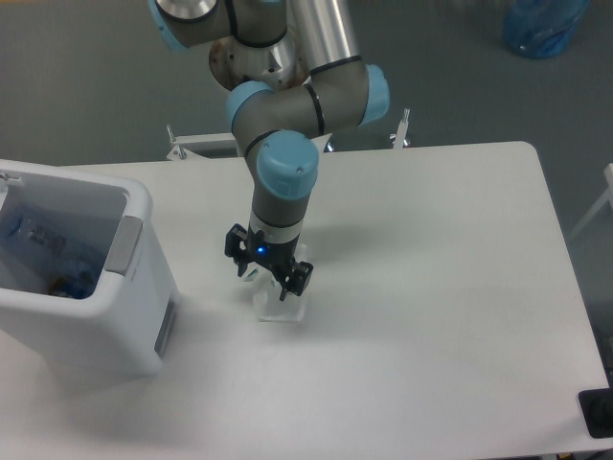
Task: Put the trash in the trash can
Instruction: 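Close the gripper on the wrapper and lift it, then carry the wrapper over the bin and release it inside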
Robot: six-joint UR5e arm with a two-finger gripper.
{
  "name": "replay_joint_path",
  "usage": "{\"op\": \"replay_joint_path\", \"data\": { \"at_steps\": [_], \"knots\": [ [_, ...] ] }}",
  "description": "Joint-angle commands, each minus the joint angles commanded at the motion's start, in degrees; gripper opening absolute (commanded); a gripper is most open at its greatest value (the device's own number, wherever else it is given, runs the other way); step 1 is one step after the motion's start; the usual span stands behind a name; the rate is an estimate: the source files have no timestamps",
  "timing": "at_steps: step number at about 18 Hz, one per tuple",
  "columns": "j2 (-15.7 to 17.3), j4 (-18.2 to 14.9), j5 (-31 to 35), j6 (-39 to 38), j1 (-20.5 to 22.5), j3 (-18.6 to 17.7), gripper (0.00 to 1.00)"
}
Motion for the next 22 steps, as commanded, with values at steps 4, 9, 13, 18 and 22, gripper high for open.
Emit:
{"op": "replay_joint_path", "data": {
  "at_steps": [4, 9, 13, 18, 22],
  "knots": [
    [0.3, -0.3, -0.4, -0.1, 0.0, 0.2, 0.00],
    [0.8, -0.2, -2.3, -4.4, 0.2, 2.6, 0.00],
    [2.9, -0.4, -14.6, -10.4, 1.7, 10.9, 0.00],
    [3.0, -0.5, -25.6, -21.8, 4.5, 22.6, 0.00],
    [2.6, -0.5, -31.5, -32.4, 4.9, 30.9, 0.00]
  ]
}}
